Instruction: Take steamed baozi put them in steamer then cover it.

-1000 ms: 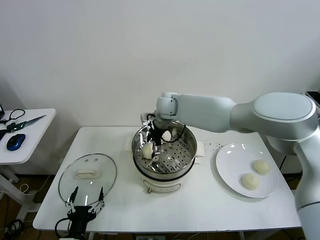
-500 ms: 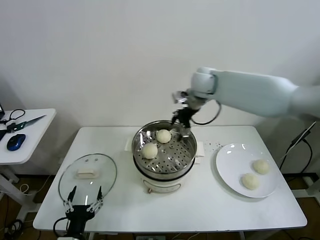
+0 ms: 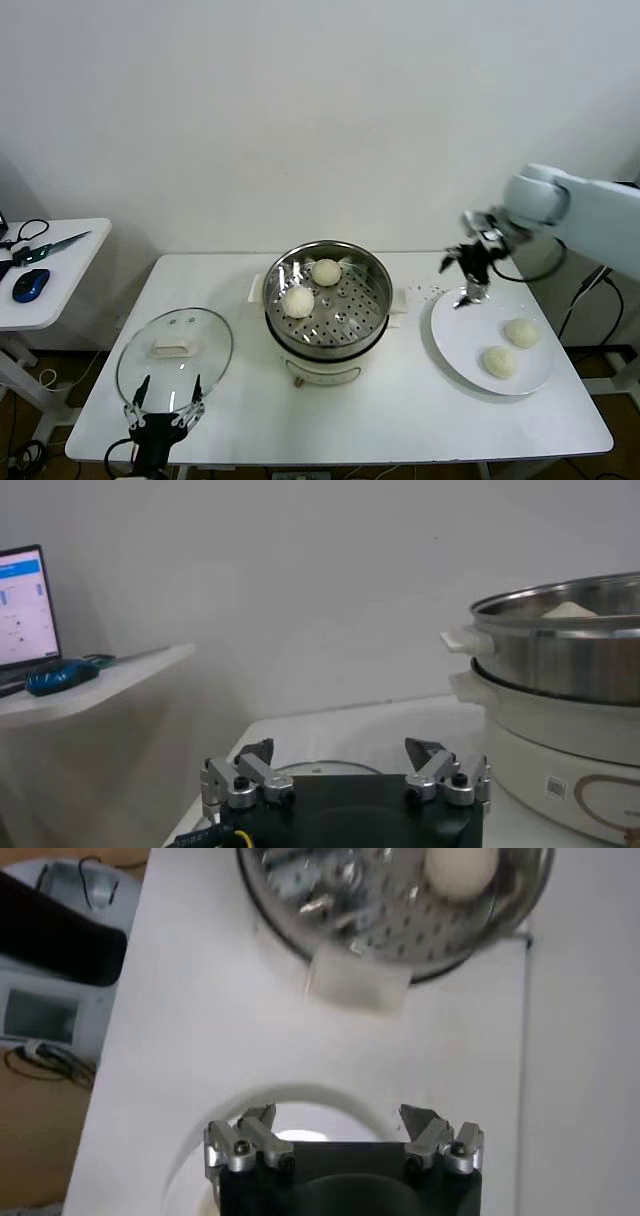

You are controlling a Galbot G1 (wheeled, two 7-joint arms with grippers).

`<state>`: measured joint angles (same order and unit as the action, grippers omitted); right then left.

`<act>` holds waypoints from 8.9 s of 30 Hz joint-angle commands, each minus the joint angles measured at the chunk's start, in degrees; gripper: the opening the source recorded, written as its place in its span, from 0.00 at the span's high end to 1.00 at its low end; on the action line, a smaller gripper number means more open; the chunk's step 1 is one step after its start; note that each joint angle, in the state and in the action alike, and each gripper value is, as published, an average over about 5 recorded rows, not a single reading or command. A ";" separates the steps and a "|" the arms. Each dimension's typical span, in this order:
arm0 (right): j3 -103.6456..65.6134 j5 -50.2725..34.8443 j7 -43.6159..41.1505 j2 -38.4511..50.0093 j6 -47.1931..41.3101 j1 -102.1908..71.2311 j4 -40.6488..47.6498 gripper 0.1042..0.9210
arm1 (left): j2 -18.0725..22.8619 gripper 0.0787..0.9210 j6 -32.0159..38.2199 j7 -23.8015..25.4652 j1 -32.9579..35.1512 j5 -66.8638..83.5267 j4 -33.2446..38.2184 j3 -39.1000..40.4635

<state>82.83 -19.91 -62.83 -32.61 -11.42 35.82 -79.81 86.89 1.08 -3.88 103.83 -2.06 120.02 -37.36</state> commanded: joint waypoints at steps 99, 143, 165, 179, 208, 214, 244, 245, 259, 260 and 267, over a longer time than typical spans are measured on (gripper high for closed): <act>-1.68 29.15 -5.26 -43.70 41.87 -3.56 -0.39 0.28 | 0.40 0.12 -0.75 -0.86 0.42 -0.16 -2.84 -0.61; 2.68 -3.93 2.90 -10.73 6.28 5.35 15.71 0.12 | 0.00 0.12 -0.98 -0.92 -0.30 -0.67 -2.28 -0.17; -32.27 22.82 -4.95 -2.73 11.75 -33.26 31.58 0.12 | 0.45 0.12 -1.02 -1.03 0.03 -1.57 -1.94 -0.57; -43.52 32.14 -5.63 -10.68 16.83 -37.26 42.88 0.12 | 0.85 0.12 -0.46 -1.71 0.80 -1.81 -2.58 -1.03; -44.84 35.93 -5.36 -14.23 19.07 -36.38 46.91 0.23 | 1.56 0.12 -0.29 -1.79 0.94 -2.48 -2.80 -0.56; -43.77 34.14 -5.35 -13.91 18.53 -35.07 45.61 0.28 | 1.58 0.12 -0.27 -1.65 1.19 -2.42 -2.62 -0.59; 11.57 -27.14 3.22 -27.17 -2.70 15.20 15.54 0.29 | 1.20 0.12 -0.49 0.18 0.65 -2.70 -1.36 2.84; 12.41 -28.28 3.91 -28.19 -3.17 15.36 14.79 0.29 | 1.21 0.12 -0.47 0.20 0.70 -2.69 -1.35 2.96; 18.16 -30.41 7.82 -37.62 -5.26 11.18 11.15 0.29 | 0.21 0.12 -0.19 0.45 1.66 -0.77 -1.04 2.62; 18.19 -30.02 7.97 -37.90 -5.30 10.51 11.35 0.29 | 0.09 0.12 -0.18 0.45 1.67 -0.62 -1.09 2.51; 17.80 -26.46 8.17 -38.68 -5.07 5.84 14.40 0.29 | -0.28 0.12 -0.13 0.44 1.77 -0.06 -1.28 2.03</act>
<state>97.59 -46.25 -56.16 -67.76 -15.37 44.92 -65.73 86.82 0.95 -3.47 105.57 -2.72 118.84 -35.18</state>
